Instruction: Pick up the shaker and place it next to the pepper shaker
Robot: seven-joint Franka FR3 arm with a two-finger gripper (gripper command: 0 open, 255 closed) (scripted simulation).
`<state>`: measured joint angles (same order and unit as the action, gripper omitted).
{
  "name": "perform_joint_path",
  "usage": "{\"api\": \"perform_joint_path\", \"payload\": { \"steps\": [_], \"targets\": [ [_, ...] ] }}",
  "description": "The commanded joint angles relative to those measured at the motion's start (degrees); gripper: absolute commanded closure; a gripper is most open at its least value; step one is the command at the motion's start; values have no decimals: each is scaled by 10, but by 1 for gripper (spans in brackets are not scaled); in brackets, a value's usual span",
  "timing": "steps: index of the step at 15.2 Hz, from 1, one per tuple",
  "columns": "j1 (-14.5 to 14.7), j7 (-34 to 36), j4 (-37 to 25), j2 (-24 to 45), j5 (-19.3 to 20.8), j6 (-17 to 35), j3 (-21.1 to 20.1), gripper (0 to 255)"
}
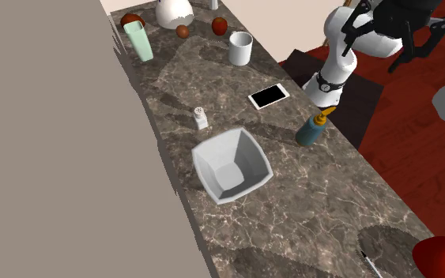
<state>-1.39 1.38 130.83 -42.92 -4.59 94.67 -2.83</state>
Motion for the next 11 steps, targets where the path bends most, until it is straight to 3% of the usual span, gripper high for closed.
{"api": "perform_joint_path", "payload": {
  "steps": [1,11],
  "targets": [
    [0,0,0,0,0,0,0,0],
    [-33,-113,49,78,52,128,90,0]
  ]
}}
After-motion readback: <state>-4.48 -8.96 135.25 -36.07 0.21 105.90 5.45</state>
